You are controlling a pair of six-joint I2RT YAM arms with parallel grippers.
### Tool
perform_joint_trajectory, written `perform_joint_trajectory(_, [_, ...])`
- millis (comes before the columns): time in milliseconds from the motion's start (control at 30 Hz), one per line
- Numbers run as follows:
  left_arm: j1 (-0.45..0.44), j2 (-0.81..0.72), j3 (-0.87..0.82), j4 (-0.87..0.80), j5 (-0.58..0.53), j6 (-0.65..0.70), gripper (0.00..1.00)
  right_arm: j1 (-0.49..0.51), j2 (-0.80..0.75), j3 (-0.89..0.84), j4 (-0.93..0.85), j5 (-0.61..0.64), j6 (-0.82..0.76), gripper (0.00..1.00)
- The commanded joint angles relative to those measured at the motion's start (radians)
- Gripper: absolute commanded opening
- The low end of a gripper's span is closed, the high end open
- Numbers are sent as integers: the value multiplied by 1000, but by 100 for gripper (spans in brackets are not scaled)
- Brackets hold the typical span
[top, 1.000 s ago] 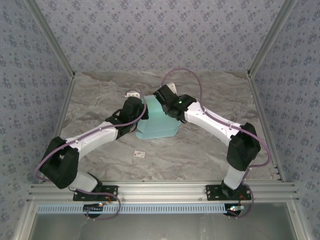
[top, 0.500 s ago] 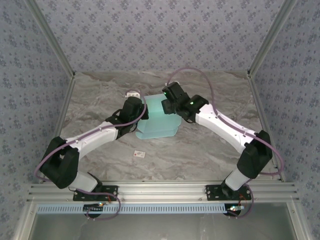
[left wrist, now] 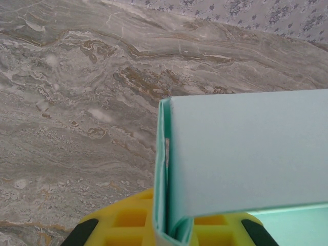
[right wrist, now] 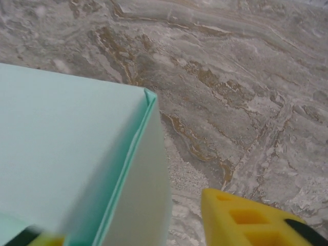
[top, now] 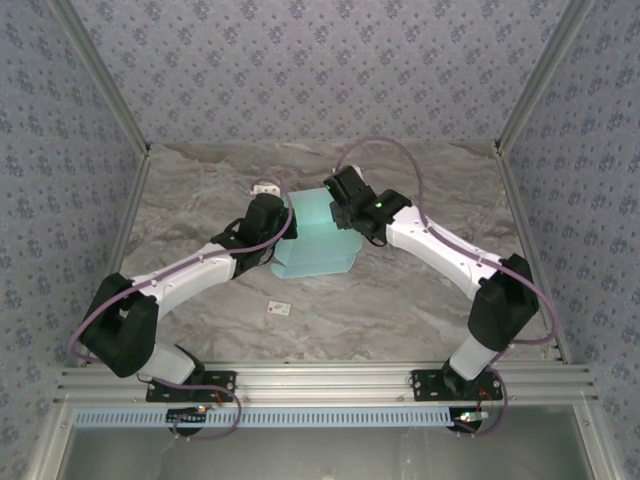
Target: Fold the paper box
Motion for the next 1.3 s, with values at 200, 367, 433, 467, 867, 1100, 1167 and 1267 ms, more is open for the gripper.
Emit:
perform_joint_trajectory(200, [-7,-22,-3,12,18,8,0,28,42,75,-30,111,11,34])
perform_joint_trajectory(367, [-7,-22,-3,12,18,9,0,29,29,65,-24,116,13,37])
perform_joint_trajectory(433, [-7,-21,-3,13,16,10,0,30,25,63,-21,116,12,35])
perform_joint_trajectory(467, [-7,-21,-2,13,15,11,0,31,26,64,-21,120,13,34])
perform_joint_trajectory(867, [-7,-17,-9,16,17,6,0,47,27,69,-25,185,39,19])
perform_joint_trajectory(1100, [-10,-14,-8,19,23,2,0,70,52,89,-63,307,87,12])
perform_joint_trajectory(1167, [-12,-15,-6,19,22,2,0,72,66,99,-81,327,102,11])
perform_joint_trajectory(1267, [-17,-17,-6,21,26,-2,0,75,87,112,-106,366,125,9])
